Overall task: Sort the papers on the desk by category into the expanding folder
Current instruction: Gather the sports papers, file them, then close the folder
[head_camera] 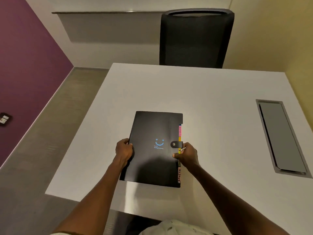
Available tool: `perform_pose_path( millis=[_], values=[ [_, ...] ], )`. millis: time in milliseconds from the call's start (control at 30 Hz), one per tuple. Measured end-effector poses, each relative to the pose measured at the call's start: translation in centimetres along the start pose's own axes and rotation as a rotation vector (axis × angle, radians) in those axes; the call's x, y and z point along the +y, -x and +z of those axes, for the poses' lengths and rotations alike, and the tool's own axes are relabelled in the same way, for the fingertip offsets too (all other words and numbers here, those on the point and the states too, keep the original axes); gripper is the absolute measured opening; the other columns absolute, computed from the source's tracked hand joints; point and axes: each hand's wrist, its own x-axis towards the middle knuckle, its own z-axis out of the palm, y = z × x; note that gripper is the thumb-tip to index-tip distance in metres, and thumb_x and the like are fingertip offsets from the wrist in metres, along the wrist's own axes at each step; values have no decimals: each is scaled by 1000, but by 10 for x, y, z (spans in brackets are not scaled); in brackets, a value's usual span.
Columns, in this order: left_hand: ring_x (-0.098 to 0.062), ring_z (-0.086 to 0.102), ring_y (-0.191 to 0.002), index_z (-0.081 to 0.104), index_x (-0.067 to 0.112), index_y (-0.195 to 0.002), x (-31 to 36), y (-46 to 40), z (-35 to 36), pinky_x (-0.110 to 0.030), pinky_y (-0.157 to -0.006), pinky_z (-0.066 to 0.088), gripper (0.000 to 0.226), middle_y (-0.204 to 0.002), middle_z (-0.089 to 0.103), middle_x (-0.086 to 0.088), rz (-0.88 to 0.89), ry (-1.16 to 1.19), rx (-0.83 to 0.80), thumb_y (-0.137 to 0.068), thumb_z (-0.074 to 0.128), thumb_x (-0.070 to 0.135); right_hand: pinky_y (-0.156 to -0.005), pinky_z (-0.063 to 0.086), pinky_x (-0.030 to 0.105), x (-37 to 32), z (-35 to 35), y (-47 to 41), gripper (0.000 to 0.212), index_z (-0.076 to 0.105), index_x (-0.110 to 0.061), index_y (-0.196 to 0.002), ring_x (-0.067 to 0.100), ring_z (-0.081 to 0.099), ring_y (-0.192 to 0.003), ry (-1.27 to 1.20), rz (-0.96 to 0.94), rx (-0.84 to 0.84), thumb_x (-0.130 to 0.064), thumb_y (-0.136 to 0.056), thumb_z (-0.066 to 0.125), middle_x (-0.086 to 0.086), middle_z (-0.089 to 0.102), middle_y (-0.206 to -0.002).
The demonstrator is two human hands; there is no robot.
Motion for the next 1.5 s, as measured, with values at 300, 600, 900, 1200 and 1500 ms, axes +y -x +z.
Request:
perform_pose_path(
  millis=[300,600,900,1200,1500],
  values=[
    [-29,60,-112,60,4,-132,-17,-51,-102,-29,-94,45,41,-130,63,-14,27,69,113,-94,49,-8,-62,41,22,-85,74,19,40,54,-10,-110,19,58,-86,71,-137,-39,-22,-80,78,4,60,-99],
    [-34,60,-116,64,-1,-125,-60,-116,-189,-29,-93,45,40,-123,66,-18,48,53,142,-88,51,-9,-71,48,32,-143,181,20,44,54,-7,-111,25,61,-86,144,-98,-60,-22,-78,79,9,64,-101],
    [-34,57,-118,62,1,-126,-102,-148,-214,-28,-88,41,39,-126,64,-16,8,-17,87,-92,47,-10,-66,39,28,-156,243,19,32,53,-6,-103,21,53,-77,248,-70,-73,-17,-83,75,7,63,-96],
    [-36,61,-111,64,3,-118,-126,-156,-224,-30,-87,44,29,-117,67,-17,84,-121,-21,-94,49,-4,-55,41,15,-156,267,24,28,53,-3,-104,19,59,-68,264,-33,-112,-1,-81,68,7,65,-87],
    [-36,53,-123,55,5,-135,-129,-148,-232,-19,-86,32,43,-132,60,-16,196,-281,-54,-94,48,-9,-51,35,17,-148,273,27,33,39,-12,-99,9,51,-64,313,-76,-115,-5,-85,68,1,55,-85]
  ],
)
